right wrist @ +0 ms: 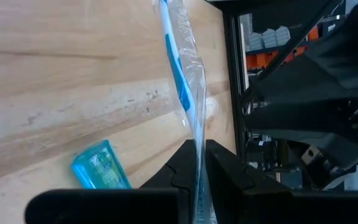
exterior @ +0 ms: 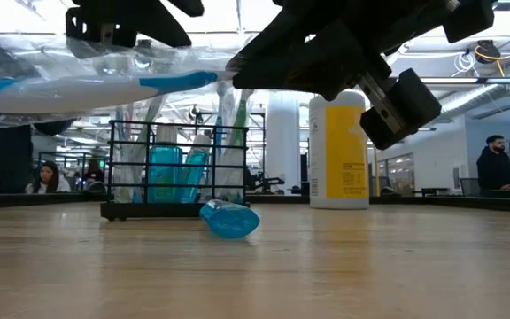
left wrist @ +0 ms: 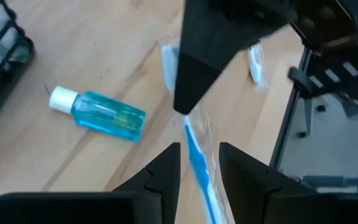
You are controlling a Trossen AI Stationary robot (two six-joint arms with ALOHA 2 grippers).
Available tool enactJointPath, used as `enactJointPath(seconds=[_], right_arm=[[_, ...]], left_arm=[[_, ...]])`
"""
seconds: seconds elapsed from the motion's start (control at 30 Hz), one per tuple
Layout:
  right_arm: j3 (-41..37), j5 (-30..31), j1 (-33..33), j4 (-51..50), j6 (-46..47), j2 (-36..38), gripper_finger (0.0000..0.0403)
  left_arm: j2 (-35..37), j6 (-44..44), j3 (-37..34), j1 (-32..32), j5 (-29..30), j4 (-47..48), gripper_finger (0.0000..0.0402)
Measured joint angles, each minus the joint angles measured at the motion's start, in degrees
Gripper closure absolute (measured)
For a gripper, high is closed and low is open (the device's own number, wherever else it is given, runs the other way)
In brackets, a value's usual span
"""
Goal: Pick & Place toothbrushing station
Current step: Put the left blue toothbrush into the black wire organizer
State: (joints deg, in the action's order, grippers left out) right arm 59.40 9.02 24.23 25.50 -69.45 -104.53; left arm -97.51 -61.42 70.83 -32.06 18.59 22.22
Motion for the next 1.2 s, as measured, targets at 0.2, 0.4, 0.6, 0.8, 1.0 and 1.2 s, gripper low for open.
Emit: enactJointPath(seconds=[0.2, 0.4, 0.6, 0.8, 1.0, 1.2], right_arm=[[0.0, 0.1, 0.0, 0.5, -0.2, 0.0, 0.0383], [0.0, 0.2, 0.0, 3.9, -0.6, 0.0, 0.0383], [-0.1, 0.0, 0.0, 4.7, -3.2, 0.0, 0.0383], [-0.1, 0.2, 0.0, 5.1, -5.1, -0.1, 0.0383], [-0.1, 0.2, -0.1, 5.0, -5.6, -0.1, 0.0382], [-0.1, 0.2, 0.0, 5.1, -6.3, -0.1, 0.0374]], left_arm=[[-0.6, -1.9, 0.0, 1.0, 0.5, -0.4, 0.0286], [-2.8, -1.5, 0.0, 1.4, 0.7, -3.1, 0.0286], [-3.7, -1.6, 0.0, 2.5, -0.6, -4.5, 0.0286], [-3.8, -1.4, 0.0, 3.3, -1.7, -4.5, 0.0297], [-3.8, -0.2, 0.0, 3.4, -2.5, -4.5, 0.0368], [-3.8, -0.4, 0.0, 3.4, -2.5, -4.5, 0.0380]])
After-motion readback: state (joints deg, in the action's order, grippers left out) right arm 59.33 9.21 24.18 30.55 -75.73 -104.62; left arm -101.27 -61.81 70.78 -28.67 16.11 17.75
